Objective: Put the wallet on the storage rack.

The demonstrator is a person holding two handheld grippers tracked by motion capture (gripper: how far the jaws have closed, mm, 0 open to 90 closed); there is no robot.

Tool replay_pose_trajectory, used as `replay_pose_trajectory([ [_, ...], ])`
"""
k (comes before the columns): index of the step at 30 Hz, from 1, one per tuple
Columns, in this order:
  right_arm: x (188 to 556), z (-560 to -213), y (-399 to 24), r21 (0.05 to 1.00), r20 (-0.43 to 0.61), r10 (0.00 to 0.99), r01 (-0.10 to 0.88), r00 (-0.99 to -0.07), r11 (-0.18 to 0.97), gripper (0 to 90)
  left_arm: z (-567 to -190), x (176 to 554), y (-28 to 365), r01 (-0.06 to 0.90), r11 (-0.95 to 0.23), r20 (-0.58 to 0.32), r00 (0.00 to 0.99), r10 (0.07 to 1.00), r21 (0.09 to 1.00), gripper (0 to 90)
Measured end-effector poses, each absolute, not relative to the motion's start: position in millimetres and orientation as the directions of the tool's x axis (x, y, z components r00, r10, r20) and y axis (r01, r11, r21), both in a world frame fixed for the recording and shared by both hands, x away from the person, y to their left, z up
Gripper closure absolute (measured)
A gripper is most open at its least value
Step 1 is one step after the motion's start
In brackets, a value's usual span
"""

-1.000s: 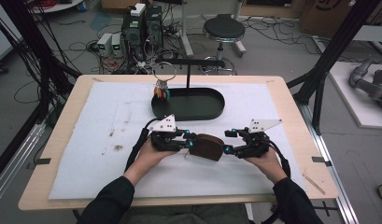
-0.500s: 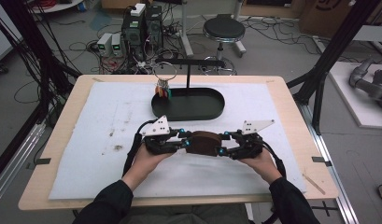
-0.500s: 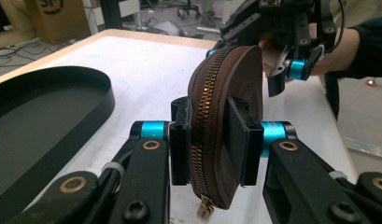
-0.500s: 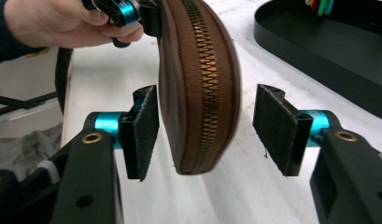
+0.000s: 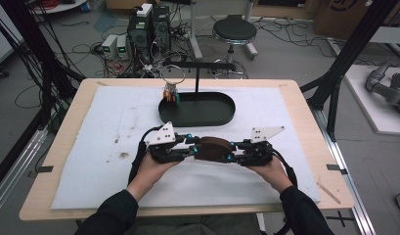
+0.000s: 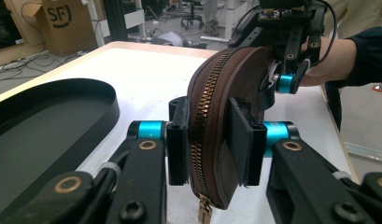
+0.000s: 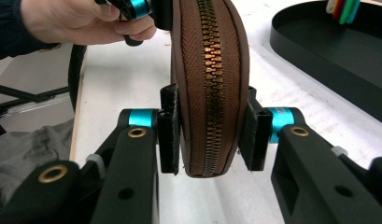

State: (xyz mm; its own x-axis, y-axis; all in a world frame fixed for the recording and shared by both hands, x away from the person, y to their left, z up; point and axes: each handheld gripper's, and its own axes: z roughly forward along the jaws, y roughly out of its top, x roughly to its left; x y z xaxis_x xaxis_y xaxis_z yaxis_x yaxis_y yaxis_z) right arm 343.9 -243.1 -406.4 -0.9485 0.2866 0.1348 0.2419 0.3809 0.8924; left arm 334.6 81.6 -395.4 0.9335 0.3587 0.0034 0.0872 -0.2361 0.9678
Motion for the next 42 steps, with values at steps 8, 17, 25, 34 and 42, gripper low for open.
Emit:
replay_pose_trajectory([
  [8, 342.9, -403.1, -244.7, 0.901, 0.113, 0.309, 0.229, -0.944, 0.369, 67.5, -390.7, 334.2, 92.2, 0.134, -0.206, -0.036, 0.906, 0.421, 0.969, 46.4],
  [17, 346.3, -389.4, -250.2, 0.921, 0.077, 0.404, 0.220, -0.912, 0.322, 67.6, -387.7, 314.7, 124.6, 0.135, -0.211, -0.020, 0.882, 0.471, 0.968, 36.5],
  [25, 355.0, -376.3, -247.6, 0.926, 0.047, 0.481, 0.219, -0.875, 0.308, 67.6, -391.5, 292.3, 158.0, 0.156, -0.225, -0.003, 0.829, 0.560, 0.962, 30.6],
  [34, 376.1, -369.2, -234.1, 0.930, 0.018, 0.578, 0.226, -0.816, 0.290, 67.7, -398.2, 276.9, 184.5, 0.156, -0.212, 0.010, 0.784, 0.620, 0.965, 29.0],
  [42, 399.2, -367.0, -207.3, 0.921, 0.007, 0.603, 0.240, -0.798, 0.307, 67.6, -401.0, 274.4, 190.7, 0.151, -0.207, 0.014, 0.777, 0.629, 0.967, 29.0],
])
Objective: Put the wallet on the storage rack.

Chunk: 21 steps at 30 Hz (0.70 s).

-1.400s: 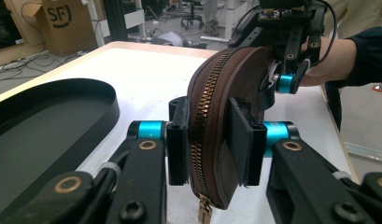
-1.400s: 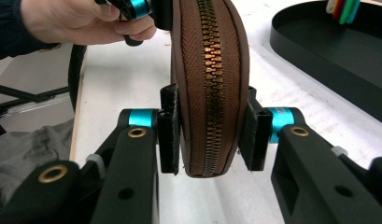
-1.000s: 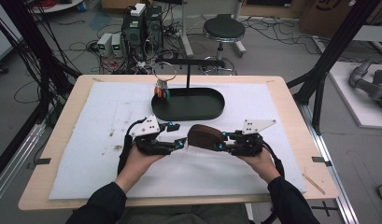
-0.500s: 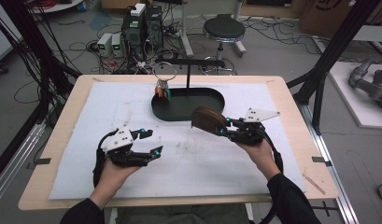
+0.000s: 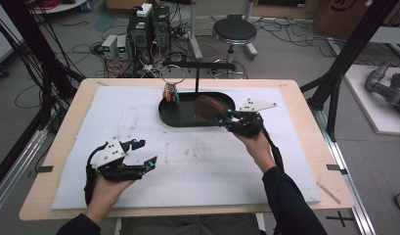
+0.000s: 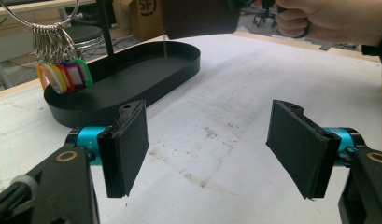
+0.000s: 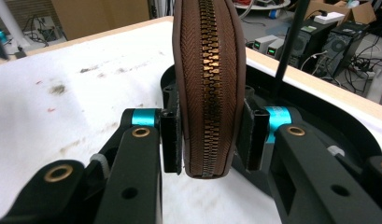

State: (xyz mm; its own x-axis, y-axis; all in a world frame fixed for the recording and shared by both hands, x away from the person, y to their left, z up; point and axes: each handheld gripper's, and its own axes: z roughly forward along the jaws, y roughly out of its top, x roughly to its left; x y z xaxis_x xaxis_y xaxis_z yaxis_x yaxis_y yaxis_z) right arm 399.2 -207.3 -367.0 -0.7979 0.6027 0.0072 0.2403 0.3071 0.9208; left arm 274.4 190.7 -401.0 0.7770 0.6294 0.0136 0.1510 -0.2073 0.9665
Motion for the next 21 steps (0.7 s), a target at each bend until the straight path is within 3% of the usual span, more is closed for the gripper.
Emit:
replay_pose_trajectory([
  [11, 433.5, -378.0, -161.0, 0.913, 0.016, 0.630, 0.268, -0.777, 0.307, 67.7, -401.6, 272.7, 189.7, 0.136, -0.210, 0.021, 0.792, 0.611, 0.968, 29.0],
  [21, 457.4, -401.2, -146.7, 0.893, 0.032, 0.661, 0.319, -0.749, 0.318, 67.6, -403.0, 273.0, 191.3, 0.137, -0.209, 0.020, 0.789, 0.613, 0.968, 29.0],
])
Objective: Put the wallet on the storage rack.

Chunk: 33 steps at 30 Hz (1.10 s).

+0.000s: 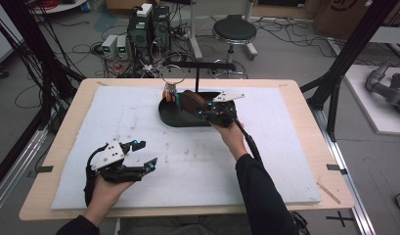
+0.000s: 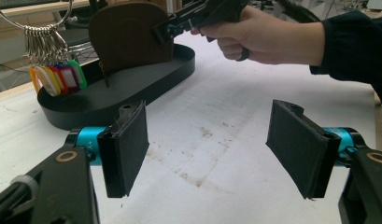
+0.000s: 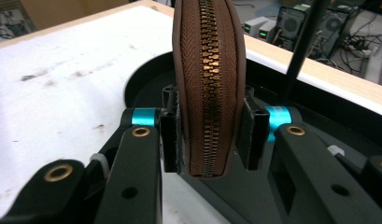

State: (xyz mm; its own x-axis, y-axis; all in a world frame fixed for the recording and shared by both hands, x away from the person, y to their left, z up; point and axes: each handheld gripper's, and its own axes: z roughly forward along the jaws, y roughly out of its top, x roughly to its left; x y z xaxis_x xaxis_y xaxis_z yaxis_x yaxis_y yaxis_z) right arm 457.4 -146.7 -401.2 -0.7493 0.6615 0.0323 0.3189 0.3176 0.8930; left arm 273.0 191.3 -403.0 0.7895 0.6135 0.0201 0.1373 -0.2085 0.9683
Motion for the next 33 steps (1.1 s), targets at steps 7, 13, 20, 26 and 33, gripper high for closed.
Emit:
replay_pose_trajectory([
  [7, 465.9, -409.5, -149.4, 0.888, 0.010, 0.696, 0.326, -0.718, 0.323, 67.6, -404.0, 273.2, 188.2, 0.138, -0.213, 0.020, 0.797, 0.603, 0.967, 29.0],
  [13, 471.8, -417.9, -150.2, 0.885, 0.019, 0.707, 0.341, -0.707, 0.317, 67.5, -404.9, 273.7, 185.0, 0.136, -0.217, 0.020, 0.805, 0.593, 0.967, 29.0],
  [20, 472.9, -423.7, -146.5, 0.890, 0.036, 0.713, 0.348, -0.700, 0.296, 67.4, -405.9, 273.0, 184.9, 0.142, -0.219, 0.015, 0.807, 0.591, 0.965, 29.0],
  [26, 474.7, -425.0, -149.2, 0.890, 0.040, 0.731, 0.357, -0.681, 0.283, 67.2, -406.8, 272.3, 184.6, 0.143, -0.221, 0.014, 0.810, 0.587, 0.965, 29.0],
  [33, 477.1, -432.3, -152.1, 0.863, 0.023, 0.744, 0.389, -0.668, 0.323, 67.1, -407.4, 272.7, 184.0, 0.143, -0.225, 0.015, 0.813, 0.582, 0.964, 29.0],
])
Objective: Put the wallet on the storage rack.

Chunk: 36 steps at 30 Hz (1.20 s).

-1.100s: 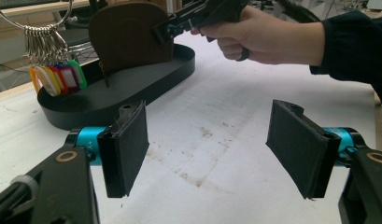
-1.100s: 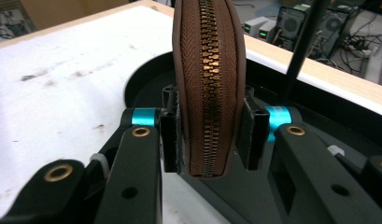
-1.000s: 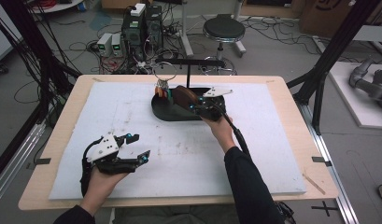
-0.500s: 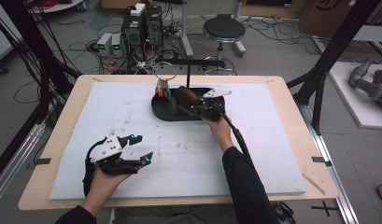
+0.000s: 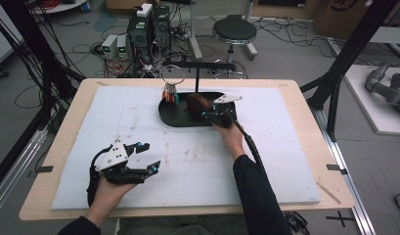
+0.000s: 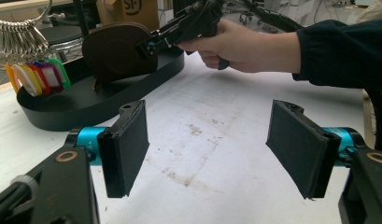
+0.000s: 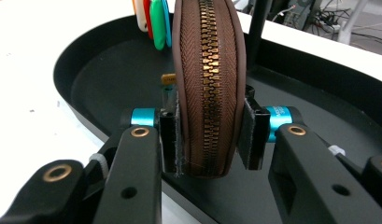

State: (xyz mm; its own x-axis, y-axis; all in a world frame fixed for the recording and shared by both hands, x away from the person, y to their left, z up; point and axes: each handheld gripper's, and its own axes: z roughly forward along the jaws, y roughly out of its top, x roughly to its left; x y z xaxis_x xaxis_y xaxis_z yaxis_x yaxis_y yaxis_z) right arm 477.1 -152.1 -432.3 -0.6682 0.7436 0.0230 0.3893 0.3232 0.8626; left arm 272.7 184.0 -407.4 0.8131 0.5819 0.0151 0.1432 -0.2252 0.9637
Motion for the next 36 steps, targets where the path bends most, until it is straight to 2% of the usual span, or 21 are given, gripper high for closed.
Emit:
replay_pose_trajectory([
  [11, 476.8, -435.7, -150.4, 0.856, -0.007, 0.746, 0.382, -0.666, 0.349, 64.2, -407.9, 272.4, 183.9, 0.144, -0.230, 0.017, 0.814, 0.581, 0.963, 29.0],
  [17, 476.9, -434.1, -154.1, 0.849, -0.020, 0.767, 0.394, -0.642, 0.352, 58.0, -408.4, 272.6, 183.1, 0.146, -0.228, 0.014, 0.814, 0.581, 0.963, 29.0],
  [27, 472.0, -422.5, -162.7, 0.855, -0.064, 0.804, 0.383, -0.591, 0.349, 39.4, -408.3, 272.7, 183.2, 0.142, -0.233, 0.021, 0.813, 0.582, 0.962, 29.0],
  [36, 453.5, -398.7, -187.4, 0.880, -0.089, 0.805, 0.333, -0.586, 0.340, 37.8, -407.9, 275.3, 181.4, 0.136, -0.242, 0.032, 0.812, 0.583, 0.961, 29.0],
])
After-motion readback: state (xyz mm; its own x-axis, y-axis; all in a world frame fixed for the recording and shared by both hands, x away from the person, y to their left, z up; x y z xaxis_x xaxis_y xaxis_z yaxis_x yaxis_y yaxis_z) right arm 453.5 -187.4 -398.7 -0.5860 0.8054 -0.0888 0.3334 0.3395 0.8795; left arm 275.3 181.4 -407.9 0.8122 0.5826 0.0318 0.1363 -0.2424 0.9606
